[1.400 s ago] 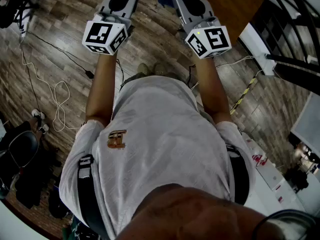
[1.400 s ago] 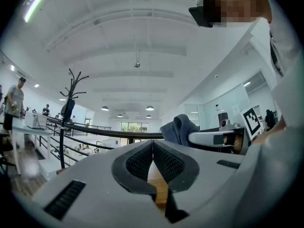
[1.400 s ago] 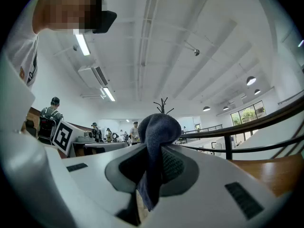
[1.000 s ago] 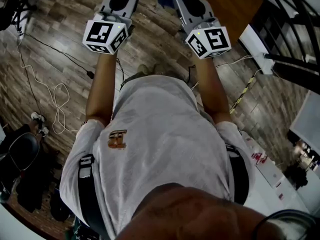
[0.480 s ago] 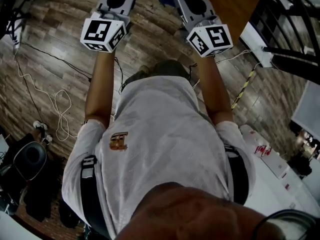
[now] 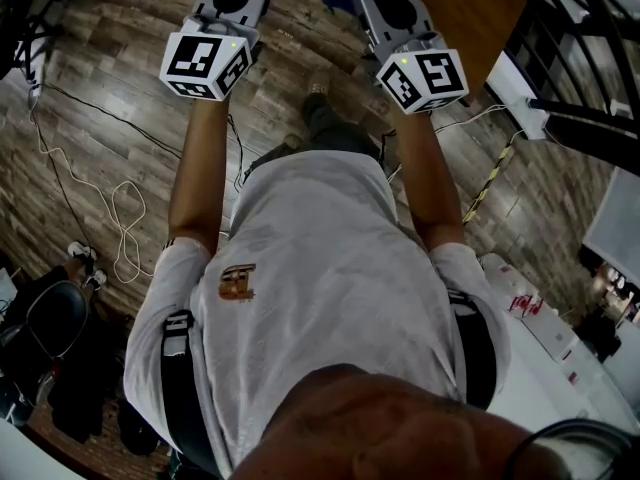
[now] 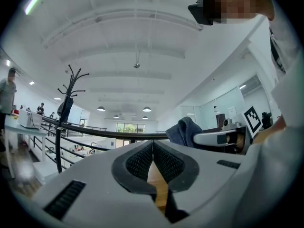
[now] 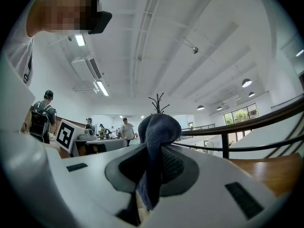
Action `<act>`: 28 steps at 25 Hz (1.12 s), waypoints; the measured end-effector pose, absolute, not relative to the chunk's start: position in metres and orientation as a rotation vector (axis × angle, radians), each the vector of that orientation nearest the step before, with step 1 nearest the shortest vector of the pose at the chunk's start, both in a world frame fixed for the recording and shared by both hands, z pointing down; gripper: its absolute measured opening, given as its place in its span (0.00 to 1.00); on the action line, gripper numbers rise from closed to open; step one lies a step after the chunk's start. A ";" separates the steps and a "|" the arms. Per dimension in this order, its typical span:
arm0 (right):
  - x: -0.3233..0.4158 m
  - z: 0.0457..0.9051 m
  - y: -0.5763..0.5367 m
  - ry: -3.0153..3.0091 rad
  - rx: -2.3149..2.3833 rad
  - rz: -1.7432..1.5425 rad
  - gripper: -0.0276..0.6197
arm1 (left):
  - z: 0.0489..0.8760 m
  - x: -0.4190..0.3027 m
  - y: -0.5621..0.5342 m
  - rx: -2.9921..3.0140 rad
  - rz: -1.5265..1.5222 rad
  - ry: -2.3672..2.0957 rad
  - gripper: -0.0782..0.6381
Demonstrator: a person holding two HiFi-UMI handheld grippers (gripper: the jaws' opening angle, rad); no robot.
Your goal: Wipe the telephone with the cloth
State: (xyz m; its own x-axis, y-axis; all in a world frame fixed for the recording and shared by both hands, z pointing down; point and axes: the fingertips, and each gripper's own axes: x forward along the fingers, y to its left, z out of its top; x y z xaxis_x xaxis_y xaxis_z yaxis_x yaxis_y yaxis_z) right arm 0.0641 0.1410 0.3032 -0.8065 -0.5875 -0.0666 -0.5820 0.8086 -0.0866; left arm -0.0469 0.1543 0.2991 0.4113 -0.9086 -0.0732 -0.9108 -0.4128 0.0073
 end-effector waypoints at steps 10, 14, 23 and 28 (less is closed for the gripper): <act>0.031 0.310 0.053 2.908 -0.927 -0.102 0.15 | 0.307 -0.081 0.066 -2.614 0.080 1.692 0.14; 0.029 0.308 0.014 2.916 -0.918 -0.099 0.15 | 0.305 -0.082 0.027 -2.613 0.079 1.698 0.14; 0.032 0.311 -0.082 2.933 -0.898 -0.118 0.15 | 0.308 -0.080 -0.068 -2.606 0.057 1.715 0.14; 0.025 0.321 -0.138 2.937 -0.899 -0.156 0.15 | 0.318 -0.085 -0.122 -2.609 0.021 1.723 0.14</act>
